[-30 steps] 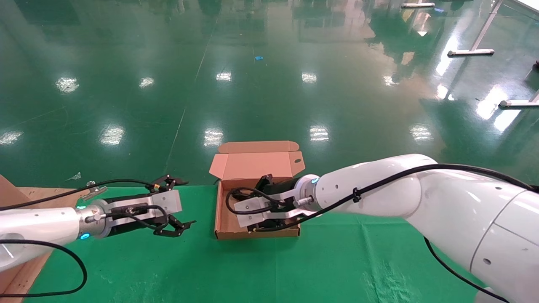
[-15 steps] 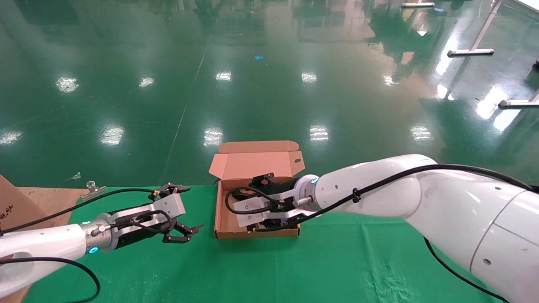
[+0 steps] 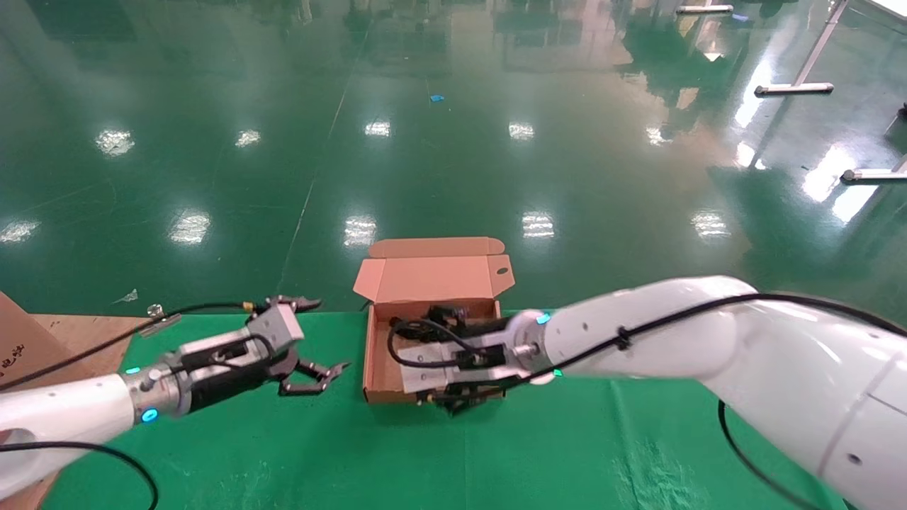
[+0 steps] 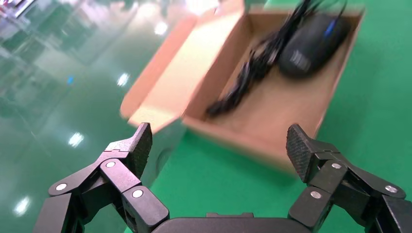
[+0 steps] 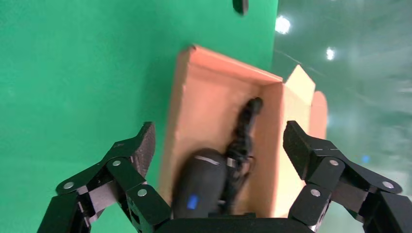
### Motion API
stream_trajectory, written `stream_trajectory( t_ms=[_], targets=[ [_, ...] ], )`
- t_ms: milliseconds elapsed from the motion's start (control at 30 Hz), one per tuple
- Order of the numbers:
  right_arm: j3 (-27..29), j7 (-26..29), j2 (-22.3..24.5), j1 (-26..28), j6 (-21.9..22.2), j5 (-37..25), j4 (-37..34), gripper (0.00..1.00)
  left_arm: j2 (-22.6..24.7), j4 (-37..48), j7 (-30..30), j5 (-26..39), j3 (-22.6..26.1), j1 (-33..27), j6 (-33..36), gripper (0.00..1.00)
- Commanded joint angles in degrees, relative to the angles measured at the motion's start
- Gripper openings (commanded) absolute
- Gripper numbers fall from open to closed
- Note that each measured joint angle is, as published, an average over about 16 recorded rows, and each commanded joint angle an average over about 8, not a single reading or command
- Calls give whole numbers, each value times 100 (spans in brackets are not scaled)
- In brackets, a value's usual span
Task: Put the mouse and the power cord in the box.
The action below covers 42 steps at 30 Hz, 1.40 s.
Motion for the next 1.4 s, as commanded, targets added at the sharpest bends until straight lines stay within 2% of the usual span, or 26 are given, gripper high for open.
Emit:
stream_trajectory(
  t_ms=[33, 1400],
  targets=[
    [215, 50, 107, -115, -154, 113, 67, 100, -92, -224, -201, -19, -103, 73, 97, 100],
    [5284, 1135, 3087, -2806, -3714, 2815, 2166, 100, -2155, -5246, -4712, -440, -2402, 1708, 2266, 100]
  ],
)
